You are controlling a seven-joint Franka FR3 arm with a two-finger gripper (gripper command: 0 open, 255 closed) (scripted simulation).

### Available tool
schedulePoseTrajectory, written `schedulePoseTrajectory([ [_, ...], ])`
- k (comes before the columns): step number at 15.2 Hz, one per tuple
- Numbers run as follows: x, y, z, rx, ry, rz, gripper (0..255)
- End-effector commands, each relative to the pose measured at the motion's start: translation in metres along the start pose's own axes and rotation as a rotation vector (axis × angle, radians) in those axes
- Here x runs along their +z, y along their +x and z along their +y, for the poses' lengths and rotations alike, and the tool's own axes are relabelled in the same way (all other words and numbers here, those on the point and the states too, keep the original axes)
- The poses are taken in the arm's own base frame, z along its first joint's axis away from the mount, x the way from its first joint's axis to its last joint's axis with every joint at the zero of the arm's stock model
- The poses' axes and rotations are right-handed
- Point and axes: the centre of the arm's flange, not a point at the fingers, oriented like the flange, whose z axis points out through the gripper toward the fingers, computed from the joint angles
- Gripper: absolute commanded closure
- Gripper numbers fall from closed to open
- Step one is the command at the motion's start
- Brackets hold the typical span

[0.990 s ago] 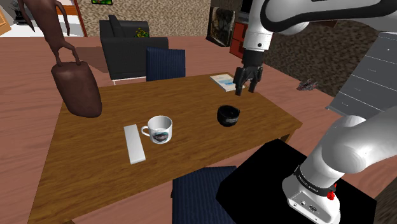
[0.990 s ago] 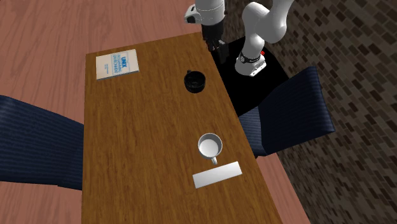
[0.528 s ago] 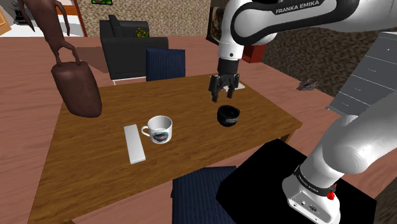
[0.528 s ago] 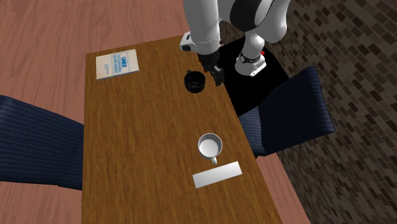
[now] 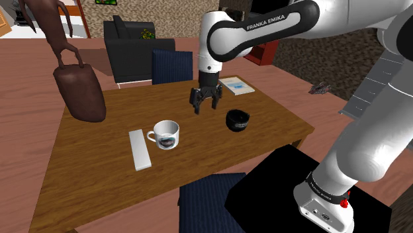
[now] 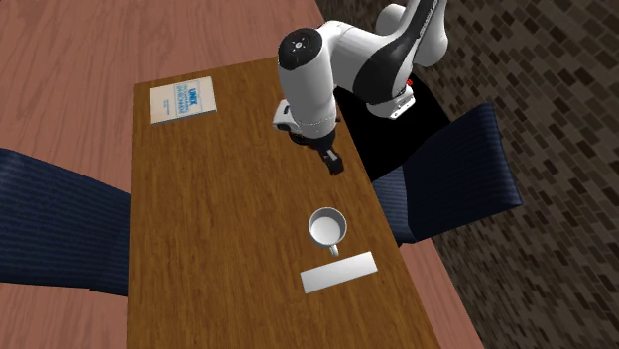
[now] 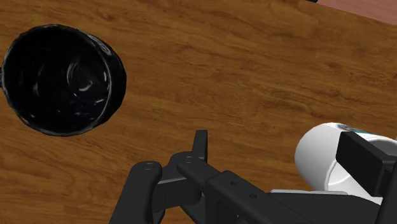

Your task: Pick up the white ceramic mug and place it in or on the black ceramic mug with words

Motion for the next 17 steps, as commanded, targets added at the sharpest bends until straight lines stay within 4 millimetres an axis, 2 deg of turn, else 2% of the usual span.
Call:
schedulePoseTrajectory([
  [1,0.010,0.016,-0.019,-0.002,-0.005,0.003,0],
  [9,0.051,0.083,-0.090,-0.013,-0.028,0.013,0],
  [17,0.091,0.083,-0.089,-0.013,-0.028,0.013,0],
])
